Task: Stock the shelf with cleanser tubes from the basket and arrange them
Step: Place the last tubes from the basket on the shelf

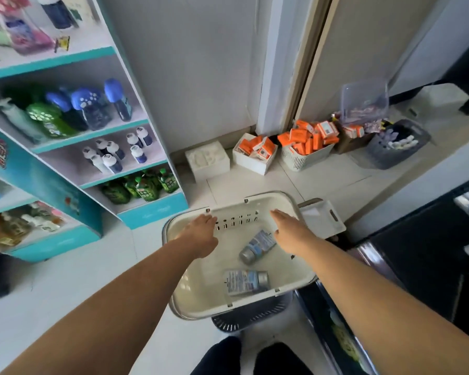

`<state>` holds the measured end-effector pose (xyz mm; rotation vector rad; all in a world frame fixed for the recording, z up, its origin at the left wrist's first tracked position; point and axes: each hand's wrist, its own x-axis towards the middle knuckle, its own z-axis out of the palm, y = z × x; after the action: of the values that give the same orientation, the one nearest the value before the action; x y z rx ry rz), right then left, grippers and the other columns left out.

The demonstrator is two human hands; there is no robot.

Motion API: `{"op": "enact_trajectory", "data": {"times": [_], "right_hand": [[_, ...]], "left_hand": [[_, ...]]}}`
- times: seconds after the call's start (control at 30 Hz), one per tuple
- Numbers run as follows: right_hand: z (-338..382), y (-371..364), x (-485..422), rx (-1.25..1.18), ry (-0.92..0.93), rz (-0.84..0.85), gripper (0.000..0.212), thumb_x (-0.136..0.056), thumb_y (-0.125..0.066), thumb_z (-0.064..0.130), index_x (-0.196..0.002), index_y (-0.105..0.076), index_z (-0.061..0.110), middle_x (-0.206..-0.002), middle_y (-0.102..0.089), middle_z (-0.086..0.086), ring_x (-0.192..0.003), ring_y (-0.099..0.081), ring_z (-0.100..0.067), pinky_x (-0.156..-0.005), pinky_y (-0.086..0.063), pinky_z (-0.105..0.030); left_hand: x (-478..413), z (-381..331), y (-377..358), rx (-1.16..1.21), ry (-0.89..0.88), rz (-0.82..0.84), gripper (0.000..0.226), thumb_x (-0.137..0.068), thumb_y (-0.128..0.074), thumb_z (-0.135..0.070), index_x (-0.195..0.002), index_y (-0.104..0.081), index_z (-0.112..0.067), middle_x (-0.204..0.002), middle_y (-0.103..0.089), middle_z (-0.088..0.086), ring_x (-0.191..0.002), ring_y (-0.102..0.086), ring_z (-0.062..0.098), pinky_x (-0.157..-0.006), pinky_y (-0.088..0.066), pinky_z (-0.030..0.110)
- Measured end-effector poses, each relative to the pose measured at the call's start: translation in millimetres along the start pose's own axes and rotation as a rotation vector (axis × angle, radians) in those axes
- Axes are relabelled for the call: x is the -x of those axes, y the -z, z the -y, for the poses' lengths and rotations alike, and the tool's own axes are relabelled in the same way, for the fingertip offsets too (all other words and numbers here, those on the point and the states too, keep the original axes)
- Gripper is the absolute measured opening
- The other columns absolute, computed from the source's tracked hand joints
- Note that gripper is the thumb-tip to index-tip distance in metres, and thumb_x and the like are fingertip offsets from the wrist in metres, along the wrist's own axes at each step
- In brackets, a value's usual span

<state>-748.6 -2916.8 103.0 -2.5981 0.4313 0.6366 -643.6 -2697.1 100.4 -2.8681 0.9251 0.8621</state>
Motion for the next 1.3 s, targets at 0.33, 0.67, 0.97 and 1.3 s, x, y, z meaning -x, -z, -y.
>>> {"op": "enact_trajectory", "data": {"times": [0.33,0.67,0.97,1.3], "right_hand": [[-5.9,-75.0,-23.7,-0.046,-0.123,0.218,0.058,-0.091,-0.049,0.007,-0.146,-0.032,0.013,-0.141,-0.047,-0.010,-0.115,-0.056,-0.027,-0.095,-0.049,-0.038],[-13.9,-148.8,-76.2,0.094,-0.030,0.565,0.026,-0.088,-0.062,0.021,-0.114,-0.063,0.018,-0.109,-0.067,-0.004,-0.092,-0.062,-0.019,-0.084,-0.051,-0.034],[-26.7,-148.3,-95.6,0.258,0.044,0.650,0.049,-0.084,-0.068,0.017,-0.131,-0.056,0.010,-0.122,-0.063,-0.010,-0.105,-0.062,-0.026,-0.093,-0.050,-0.038],[-38.5,-128.1,-85.3,0.280,-0.123,0.375,0.064,-0.084,-0.063,0.022,-0.139,-0.031,0.014,-0.133,-0.037,-0.012,-0.124,-0.041,-0.035,-0.097,-0.045,-0.048]], "left_hand": [[-41.6,-7.3,-53.1,0.118,-0.032,0.151,0.066,-0.095,-0.046,-0.021,-0.153,-0.018,-0.010,-0.160,-0.016,0.009,-0.148,-0.013,0.023,-0.119,-0.014,0.035],[-96.6,-43.9,-122.7,0.263,-0.024,0.261,0.068,-0.077,-0.073,-0.022,-0.138,-0.045,-0.015,-0.134,-0.052,0.012,-0.123,-0.050,0.029,-0.102,-0.043,0.037],[-124.9,-61.5,-157.9,0.521,0.117,0.076,0.056,-0.085,-0.066,-0.042,-0.132,-0.049,-0.015,-0.127,-0.053,0.012,-0.118,-0.052,0.031,-0.100,-0.043,0.038],[-110.6,-22.7,-160.9,0.618,0.397,0.044,0.057,-0.079,-0.068,-0.045,-0.123,-0.050,-0.013,-0.120,-0.049,0.016,-0.111,-0.052,0.037,-0.081,-0.048,0.034]]}}
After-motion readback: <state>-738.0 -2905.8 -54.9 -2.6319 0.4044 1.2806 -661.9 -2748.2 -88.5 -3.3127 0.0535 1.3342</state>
